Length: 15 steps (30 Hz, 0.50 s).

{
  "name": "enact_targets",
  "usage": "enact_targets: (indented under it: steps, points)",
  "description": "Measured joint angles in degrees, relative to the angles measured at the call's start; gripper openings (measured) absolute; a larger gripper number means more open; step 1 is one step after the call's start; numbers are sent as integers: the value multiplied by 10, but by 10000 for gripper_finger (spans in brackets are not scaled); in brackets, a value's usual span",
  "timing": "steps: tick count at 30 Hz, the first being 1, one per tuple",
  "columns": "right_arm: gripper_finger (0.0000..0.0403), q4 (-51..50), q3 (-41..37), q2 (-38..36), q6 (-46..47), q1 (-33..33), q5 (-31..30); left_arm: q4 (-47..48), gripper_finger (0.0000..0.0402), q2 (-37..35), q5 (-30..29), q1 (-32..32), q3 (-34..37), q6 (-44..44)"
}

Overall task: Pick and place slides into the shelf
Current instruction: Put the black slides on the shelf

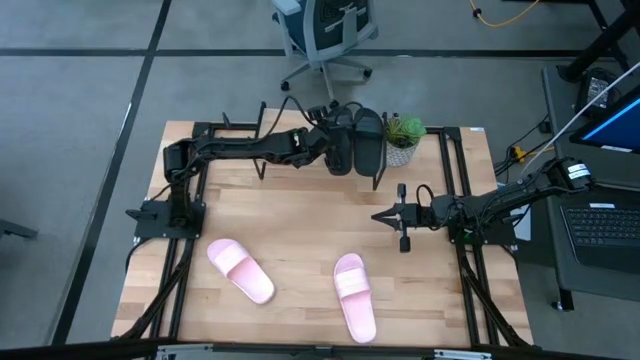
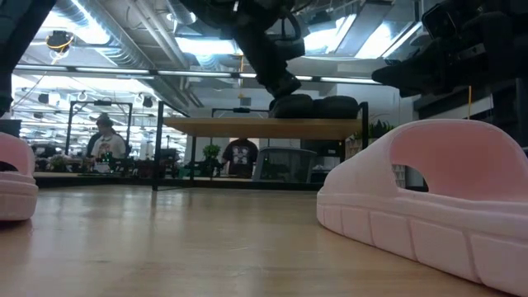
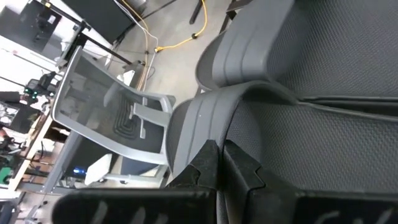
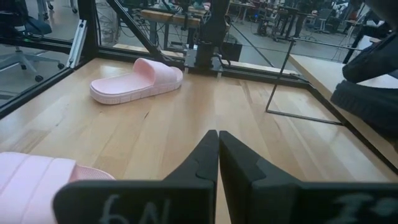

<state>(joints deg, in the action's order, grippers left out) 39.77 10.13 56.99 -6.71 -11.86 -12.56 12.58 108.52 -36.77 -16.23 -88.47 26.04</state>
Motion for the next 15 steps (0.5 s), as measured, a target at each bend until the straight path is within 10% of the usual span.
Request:
enact_targets:
  steps: [15]
  points:
    - [17, 2, 0, 0, -2, 0, 0, -7, 37, 0, 3, 0, 0, 14]
